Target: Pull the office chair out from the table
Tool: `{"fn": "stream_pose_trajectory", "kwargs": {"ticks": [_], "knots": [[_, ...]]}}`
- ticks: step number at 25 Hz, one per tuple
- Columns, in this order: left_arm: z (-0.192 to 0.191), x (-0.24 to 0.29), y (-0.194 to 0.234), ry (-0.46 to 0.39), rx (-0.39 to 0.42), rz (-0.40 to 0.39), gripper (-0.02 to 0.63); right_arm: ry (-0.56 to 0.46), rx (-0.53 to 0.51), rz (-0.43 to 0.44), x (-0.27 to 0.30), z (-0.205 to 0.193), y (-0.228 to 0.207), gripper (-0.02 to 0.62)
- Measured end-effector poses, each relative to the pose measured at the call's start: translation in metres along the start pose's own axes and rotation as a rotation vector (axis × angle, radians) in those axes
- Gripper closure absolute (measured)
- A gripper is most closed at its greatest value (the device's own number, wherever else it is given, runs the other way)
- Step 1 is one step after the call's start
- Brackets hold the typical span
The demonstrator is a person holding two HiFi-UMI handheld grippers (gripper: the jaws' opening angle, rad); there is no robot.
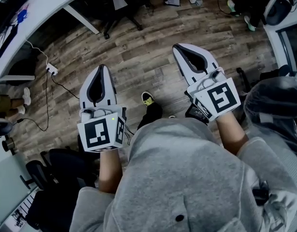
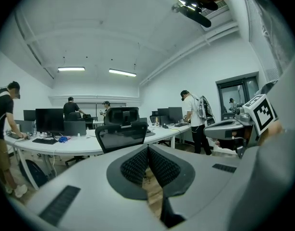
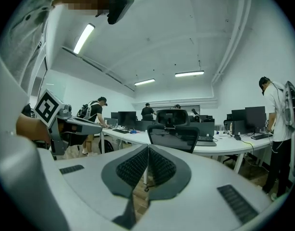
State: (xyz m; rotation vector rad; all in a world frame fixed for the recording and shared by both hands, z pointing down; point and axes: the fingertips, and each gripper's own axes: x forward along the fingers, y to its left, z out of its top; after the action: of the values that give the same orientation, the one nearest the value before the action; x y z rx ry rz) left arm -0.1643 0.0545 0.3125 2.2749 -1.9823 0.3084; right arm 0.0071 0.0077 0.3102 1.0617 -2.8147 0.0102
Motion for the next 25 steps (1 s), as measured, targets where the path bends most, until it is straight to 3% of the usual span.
{"fn": "stream_pose_trajectory", "kwargs": {"ticks": [25], "knots": [[0.015, 0.066, 0.059, -0.025, 0.008, -0.080, 0.595, -0.024, 0.023, -0.052, 0.089, 0.020, -0.016, 0.566]]}}
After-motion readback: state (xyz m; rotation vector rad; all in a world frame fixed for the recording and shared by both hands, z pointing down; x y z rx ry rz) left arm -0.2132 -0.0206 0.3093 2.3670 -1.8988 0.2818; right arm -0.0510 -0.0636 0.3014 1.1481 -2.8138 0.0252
